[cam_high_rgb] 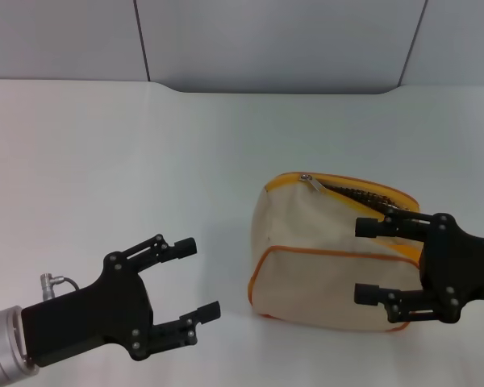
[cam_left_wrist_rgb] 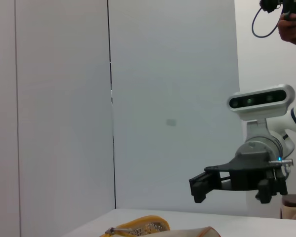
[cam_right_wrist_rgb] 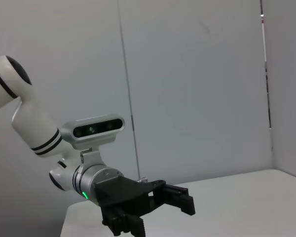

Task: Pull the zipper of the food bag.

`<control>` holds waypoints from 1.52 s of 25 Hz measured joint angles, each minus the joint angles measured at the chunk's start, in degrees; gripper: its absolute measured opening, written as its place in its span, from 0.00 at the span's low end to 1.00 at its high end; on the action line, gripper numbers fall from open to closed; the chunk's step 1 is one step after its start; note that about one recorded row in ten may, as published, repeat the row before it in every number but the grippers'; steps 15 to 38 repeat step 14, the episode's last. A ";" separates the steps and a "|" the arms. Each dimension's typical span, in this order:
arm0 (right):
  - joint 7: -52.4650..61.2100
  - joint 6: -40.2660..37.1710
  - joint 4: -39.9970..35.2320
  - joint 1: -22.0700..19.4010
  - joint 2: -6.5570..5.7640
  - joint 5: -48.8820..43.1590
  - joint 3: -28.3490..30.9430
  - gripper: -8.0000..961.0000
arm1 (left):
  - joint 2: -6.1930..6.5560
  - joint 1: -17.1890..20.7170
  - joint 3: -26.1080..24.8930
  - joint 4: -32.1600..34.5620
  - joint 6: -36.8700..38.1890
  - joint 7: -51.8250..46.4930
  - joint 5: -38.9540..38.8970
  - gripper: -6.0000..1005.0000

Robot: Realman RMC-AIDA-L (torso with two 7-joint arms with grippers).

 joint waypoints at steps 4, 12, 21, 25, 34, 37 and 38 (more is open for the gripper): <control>-0.89 0.15 0.08 -0.09 0.19 0.00 -0.45 0.86 | -0.20 0.28 0.00 0.04 0.16 0.05 -0.18 0.80; -1.48 0.47 0.27 -0.07 0.41 0.00 -1.50 0.86 | -0.43 0.60 -0.44 0.16 0.20 0.20 -0.18 0.80; -1.80 0.47 0.31 -0.07 0.46 0.00 -1.54 0.86 | -0.47 0.65 -0.44 0.17 0.22 0.21 -0.18 0.80; -1.80 0.47 0.31 -0.07 0.46 0.00 -1.54 0.86 | -0.47 0.65 -0.44 0.17 0.22 0.21 -0.18 0.80; -1.80 0.47 0.31 -0.07 0.46 0.00 -1.54 0.86 | -0.47 0.65 -0.44 0.17 0.22 0.21 -0.18 0.80; -1.80 0.47 0.31 -0.07 0.46 0.00 -1.54 0.86 | -0.47 0.65 -0.44 0.17 0.22 0.21 -0.18 0.80; -1.80 0.47 0.31 -0.07 0.46 0.00 -1.54 0.86 | -0.47 0.65 -0.44 0.17 0.22 0.21 -0.18 0.80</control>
